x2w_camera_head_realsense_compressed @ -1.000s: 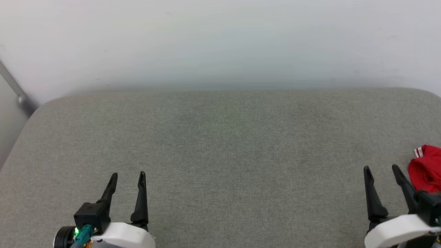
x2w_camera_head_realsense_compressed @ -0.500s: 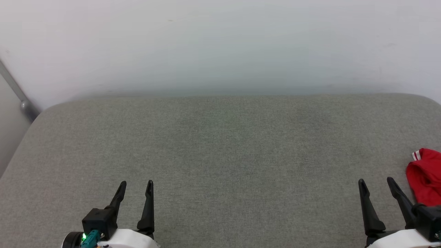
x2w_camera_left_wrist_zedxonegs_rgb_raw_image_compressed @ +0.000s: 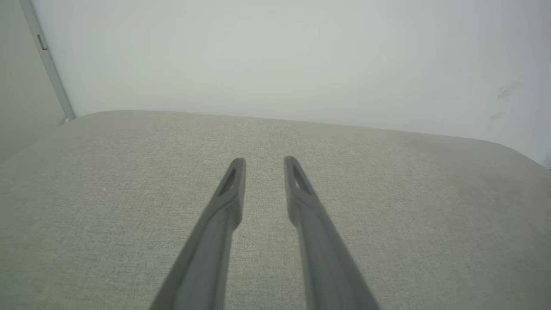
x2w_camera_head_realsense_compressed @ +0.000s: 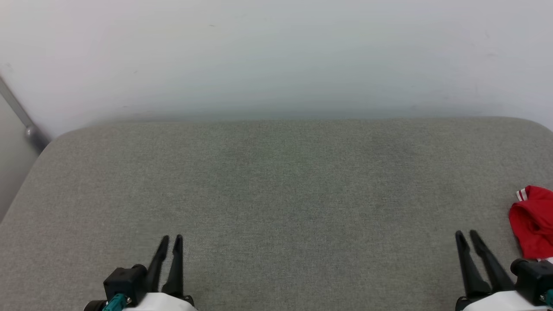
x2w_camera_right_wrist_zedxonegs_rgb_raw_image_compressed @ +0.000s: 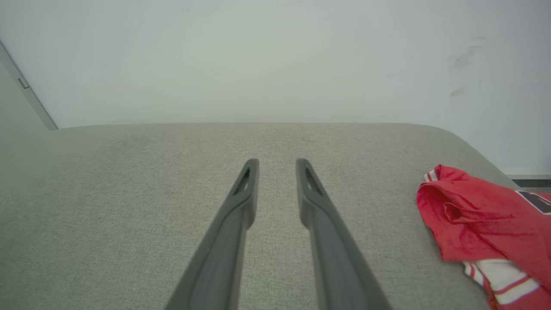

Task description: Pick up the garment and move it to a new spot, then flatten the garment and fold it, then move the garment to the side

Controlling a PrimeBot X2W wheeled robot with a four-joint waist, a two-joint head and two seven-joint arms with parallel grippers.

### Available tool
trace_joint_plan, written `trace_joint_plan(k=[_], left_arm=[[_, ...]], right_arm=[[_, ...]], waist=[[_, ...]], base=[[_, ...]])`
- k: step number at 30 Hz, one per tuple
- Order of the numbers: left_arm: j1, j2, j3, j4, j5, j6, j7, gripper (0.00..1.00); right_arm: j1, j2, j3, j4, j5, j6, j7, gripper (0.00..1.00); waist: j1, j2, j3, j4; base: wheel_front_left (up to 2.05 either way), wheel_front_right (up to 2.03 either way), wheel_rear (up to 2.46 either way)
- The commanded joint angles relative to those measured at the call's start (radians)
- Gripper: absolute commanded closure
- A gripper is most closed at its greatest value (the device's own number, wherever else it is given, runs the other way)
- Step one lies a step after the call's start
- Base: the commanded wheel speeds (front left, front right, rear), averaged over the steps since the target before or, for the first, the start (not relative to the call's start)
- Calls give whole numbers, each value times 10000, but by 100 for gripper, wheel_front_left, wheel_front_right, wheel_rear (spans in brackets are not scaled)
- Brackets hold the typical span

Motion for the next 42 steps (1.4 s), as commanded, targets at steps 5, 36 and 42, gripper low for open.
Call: trace_joint_plan(k=[5, 36, 42], left_arm=[[-184, -209, 493, -2, -1281, -339, 353, 100], [-687, -1036, 1975, 558, -5184, -1489, 1551, 100], [-740, -1155, 2180, 612, -5689, -1646, 1719, 100]], right_arm=[[-308, -63, 59, 267, 1761, 0, -1, 100], [-1363, -220, 131, 1645, 7088, -2, 153, 100], [-1485, -229, 126, 1829, 7778, -2, 183, 100]], waist=[[-1, 0, 33, 3], [-1, 0, 159, 15], [-1, 0, 180, 16]], base=[[0, 0, 0], [0, 0, 0], [0, 0, 0]])
